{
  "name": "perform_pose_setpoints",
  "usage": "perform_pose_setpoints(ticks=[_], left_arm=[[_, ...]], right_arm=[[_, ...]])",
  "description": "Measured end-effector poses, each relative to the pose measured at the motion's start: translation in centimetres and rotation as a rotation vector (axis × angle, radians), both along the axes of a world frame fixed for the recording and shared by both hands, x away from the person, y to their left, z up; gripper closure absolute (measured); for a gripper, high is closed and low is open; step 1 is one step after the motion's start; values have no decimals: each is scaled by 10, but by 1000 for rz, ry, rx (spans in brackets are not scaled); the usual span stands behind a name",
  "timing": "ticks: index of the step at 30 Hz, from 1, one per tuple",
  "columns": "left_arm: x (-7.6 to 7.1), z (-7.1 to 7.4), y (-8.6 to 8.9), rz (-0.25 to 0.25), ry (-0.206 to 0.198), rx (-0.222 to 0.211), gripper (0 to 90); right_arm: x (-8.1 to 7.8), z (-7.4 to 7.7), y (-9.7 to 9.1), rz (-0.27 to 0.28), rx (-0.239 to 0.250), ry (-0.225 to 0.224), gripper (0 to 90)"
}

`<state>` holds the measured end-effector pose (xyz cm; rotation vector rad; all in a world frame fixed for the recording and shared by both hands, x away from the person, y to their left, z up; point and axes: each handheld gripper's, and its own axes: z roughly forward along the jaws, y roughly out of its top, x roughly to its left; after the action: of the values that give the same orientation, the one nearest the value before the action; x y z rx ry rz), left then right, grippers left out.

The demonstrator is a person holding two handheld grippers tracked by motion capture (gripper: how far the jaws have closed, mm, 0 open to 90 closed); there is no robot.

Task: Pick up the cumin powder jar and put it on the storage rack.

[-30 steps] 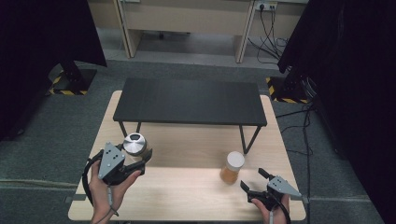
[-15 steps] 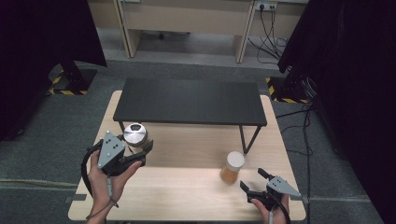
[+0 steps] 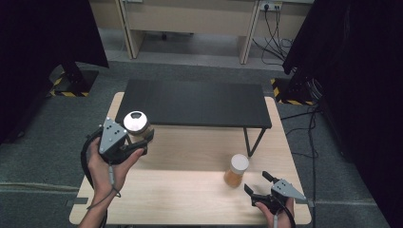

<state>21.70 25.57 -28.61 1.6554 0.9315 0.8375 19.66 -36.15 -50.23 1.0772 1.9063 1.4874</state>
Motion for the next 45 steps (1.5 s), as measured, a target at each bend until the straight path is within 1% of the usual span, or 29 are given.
perform_pose_setpoints(ticks=[2, 3, 4, 7, 8, 10, 13, 14, 15, 17, 21, 24, 26, 27, 28, 30, 31, 33, 34, 35, 36, 37, 38, 39, 41, 45], left_arm=[[2, 2, -1, 7, 5, 2, 304], [7, 7, -1, 17, 13, 5, 304], [7, 7, -1, 17, 13, 5, 304], [17, 16, -4, 36, 20, 19, 304], [17, 16, -4, 36, 20, 19, 304], [23, 19, -5, 50, 25, 17, 304], [27, 21, -6, 58, 27, 16, 304], [31, 22, -7, 62, 30, 15, 304], [31, 22, -7, 62, 30, 15, 304], [36, 24, -6, 58, 42, 10, 304], [42, 26, -8, 64, 46, 22, 304], [47, 28, -12, 79, 47, 43, 304], [53, 30, -12, 84, 53, 41, 304], [53, 30, -12, 84, 53, 41, 304], [58, 31, -14, 92, 60, 45, 304], [61, 32, -15, 95, 64, 50, 304], [71, 32, -16, 106, 78, 57, 304], [72, 32, -16, 109, 80, 55, 304], [75, 32, -17, 115, 83, 59, 304], [79, 32, -19, 128, 83, 67, 304], [79, 32, -19, 128, 83, 67, 304], [83, 31, -20, 135, 88, 78, 304], [87, 31, -20, 137, 100, 75, 304], [87, 31, -20, 137, 100, 75, 304], [93, 30, -19, 141, 111, 76, 304], [99, 28, -19, 152, 118, 68, 304]], right_arm=[[0, 0, 0, 0, 1, 0, 57], [0, 0, 0, 0, 1, 0, 56], [0, 0, 0, -1, 1, 0, 56], [0, 0, 0, 0, 0, -2, 57], [0, 0, 0, 0, 0, -2, 57], [0, 0, 0, 0, 2, -1, 57], [0, -1, -1, 0, 3, -2, 57], [0, 0, -1, 1, 3, -1, 57], [0, 0, -1, 2, 3, 0, 57], [1, 0, -1, 2, 3, 0, 58], [1, 0, -1, 4, 4, -1, 57], [0, 0, -1, 3, 3, 0, 58], [0, 0, -1, 3, 1, 0, 58], [0, 0, -1, 3, 1, 0, 58], [0, 0, 0, 3, 0, 0, 58], [1, 0, 0, 4, 0, 0, 58], [0, 0, 0, 4, 0, -2, 58], [0, 0, 0, 5, -1, -2, 58], [0, 0, -1, 6, -1, -2, 58], [0, 0, -1, 5, 0, -1, 58], [0, 0, -1, 5, 0, -1, 58], [0, 0, -1, 6, 1, -2, 58], [0, 0, -1, 6, 1, -2, 58], [0, 0, -1, 6, 1, -2, 58], [0, 0, -1, 7, -1, -5, 58], [0, -1, 0, 8, -3, -7, 58]])
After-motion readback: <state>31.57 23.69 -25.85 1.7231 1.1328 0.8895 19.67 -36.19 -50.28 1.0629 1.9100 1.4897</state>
